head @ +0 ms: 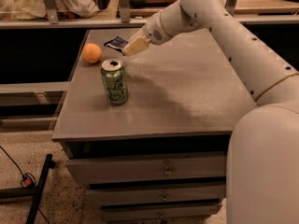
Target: Move rxbar blueberry near orange
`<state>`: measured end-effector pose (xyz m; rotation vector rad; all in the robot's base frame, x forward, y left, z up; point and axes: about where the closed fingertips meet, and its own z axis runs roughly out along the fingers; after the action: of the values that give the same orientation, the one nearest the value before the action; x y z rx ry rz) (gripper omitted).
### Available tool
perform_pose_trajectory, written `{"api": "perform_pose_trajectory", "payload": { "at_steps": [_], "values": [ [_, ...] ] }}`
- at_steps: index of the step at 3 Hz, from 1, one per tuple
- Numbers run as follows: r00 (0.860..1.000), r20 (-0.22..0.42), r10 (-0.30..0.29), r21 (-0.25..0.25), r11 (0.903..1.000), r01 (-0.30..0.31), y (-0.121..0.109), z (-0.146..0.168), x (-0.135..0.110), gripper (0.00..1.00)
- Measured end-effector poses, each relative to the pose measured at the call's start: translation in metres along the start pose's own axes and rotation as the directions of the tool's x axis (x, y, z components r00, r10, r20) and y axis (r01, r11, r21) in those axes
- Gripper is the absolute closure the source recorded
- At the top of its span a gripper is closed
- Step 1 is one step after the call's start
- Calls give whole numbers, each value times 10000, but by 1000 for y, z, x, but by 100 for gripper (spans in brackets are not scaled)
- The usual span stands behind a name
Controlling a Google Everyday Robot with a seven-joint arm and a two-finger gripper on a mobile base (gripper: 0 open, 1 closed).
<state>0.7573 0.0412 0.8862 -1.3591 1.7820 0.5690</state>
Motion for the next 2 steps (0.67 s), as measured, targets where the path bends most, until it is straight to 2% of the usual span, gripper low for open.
{"api": "perform_pose_trajectory", "payload": {
  "at_steps": [1, 2],
  "values": [
    [10000, -17, 58, -112, 9999, -58, 3, 6, 1, 84],
    [9999, -7, 129, -157, 9998, -129, 5, 10, 2, 59]
  ]
}}
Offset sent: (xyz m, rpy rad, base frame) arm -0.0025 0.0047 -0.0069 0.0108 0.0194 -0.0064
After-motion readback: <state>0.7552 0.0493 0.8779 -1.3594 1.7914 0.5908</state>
